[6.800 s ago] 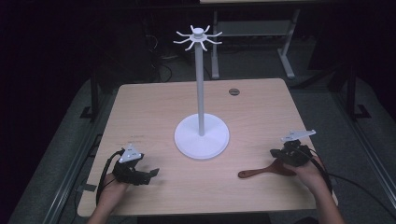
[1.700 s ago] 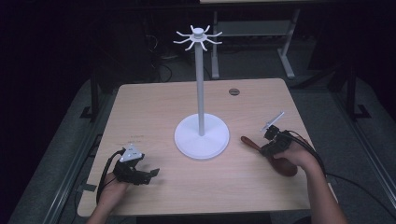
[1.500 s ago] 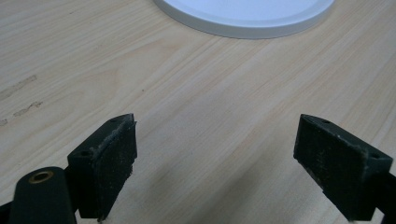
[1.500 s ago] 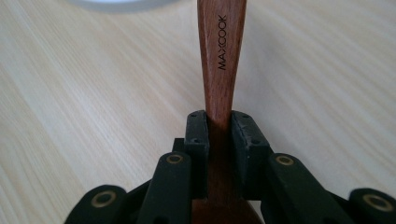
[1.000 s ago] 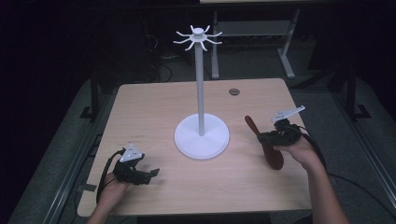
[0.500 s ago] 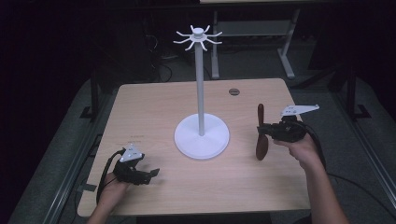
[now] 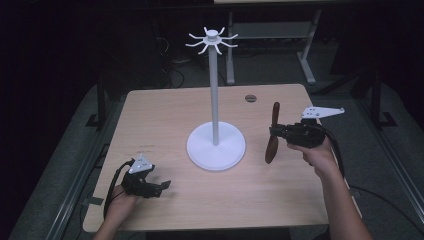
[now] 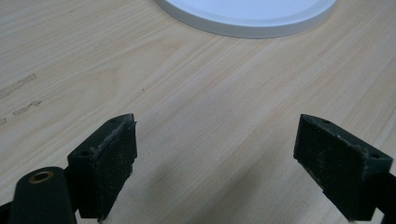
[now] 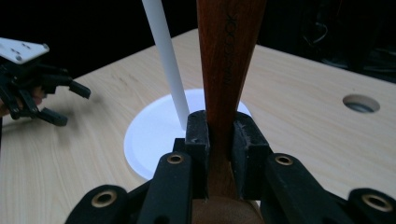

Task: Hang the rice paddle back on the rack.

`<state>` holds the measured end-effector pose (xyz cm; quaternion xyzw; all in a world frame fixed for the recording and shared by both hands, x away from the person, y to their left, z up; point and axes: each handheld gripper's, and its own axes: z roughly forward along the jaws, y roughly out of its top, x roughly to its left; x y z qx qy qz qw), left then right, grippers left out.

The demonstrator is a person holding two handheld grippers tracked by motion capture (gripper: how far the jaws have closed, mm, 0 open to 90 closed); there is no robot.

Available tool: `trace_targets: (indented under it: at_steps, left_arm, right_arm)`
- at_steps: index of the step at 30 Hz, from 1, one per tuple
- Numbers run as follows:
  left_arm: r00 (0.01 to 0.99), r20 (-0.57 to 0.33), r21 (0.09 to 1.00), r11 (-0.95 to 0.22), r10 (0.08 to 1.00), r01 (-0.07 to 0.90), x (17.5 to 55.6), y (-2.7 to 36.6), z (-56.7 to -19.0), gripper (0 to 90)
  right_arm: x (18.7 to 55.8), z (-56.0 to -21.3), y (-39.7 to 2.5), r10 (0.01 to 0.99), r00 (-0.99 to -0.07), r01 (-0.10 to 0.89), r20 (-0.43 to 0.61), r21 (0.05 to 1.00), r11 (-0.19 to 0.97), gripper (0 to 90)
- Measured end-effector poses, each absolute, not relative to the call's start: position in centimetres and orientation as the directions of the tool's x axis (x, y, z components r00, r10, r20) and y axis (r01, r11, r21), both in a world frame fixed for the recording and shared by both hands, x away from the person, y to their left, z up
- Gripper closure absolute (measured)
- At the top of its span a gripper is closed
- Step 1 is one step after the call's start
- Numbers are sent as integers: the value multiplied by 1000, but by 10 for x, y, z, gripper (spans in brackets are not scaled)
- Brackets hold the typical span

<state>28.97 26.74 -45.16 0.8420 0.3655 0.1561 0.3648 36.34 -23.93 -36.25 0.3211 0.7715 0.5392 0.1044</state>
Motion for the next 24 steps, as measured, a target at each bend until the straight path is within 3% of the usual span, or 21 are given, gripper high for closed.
trace_targets:
  at_steps: [24]
  left_arm:
    - [679,-10,734,-456,734,504,289,267,-451,130]
  right_arm:
    - [369,-296,-216,556,-823,238,114,959,156,775]
